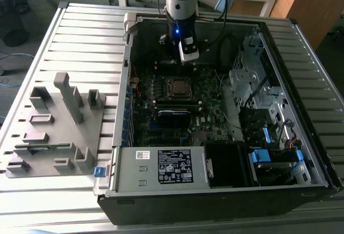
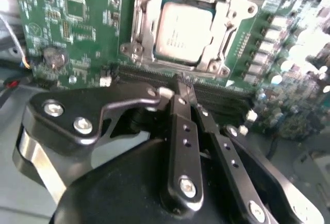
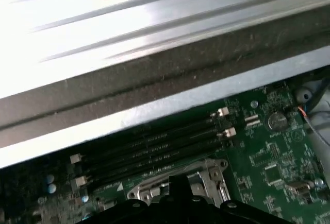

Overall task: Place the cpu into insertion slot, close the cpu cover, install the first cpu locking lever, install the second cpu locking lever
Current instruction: 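Install the first cpu locking lever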

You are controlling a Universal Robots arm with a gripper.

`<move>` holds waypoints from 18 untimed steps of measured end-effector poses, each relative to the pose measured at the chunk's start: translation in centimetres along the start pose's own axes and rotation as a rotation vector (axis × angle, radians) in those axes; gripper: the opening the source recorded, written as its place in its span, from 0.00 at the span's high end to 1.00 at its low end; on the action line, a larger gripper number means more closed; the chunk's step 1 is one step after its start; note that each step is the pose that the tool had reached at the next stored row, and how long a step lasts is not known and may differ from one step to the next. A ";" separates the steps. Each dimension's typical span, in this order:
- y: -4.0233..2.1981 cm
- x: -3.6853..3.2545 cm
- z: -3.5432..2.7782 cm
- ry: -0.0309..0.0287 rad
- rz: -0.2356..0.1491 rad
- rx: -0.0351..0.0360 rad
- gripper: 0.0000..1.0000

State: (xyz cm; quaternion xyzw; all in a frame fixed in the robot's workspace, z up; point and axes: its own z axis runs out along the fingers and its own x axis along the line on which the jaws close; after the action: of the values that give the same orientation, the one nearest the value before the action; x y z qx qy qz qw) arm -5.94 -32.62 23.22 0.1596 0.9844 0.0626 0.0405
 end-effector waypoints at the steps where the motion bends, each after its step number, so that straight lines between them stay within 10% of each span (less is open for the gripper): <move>1: 0.00 0.00 0.00 -0.0017 -0.004 0.0178 0.89; 3: 0.00 0.00 0.00 -0.0055 -0.015 0.0533 0.89; 5: 0.00 0.00 0.00 -0.0028 -0.030 0.0725 0.89; 18: 0.46 -1.43 0.19 0.0249 -0.092 0.0757 0.89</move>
State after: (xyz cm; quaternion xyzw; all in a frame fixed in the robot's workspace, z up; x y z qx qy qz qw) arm -4.43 -32.62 23.18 0.1147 0.9928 0.0254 0.0250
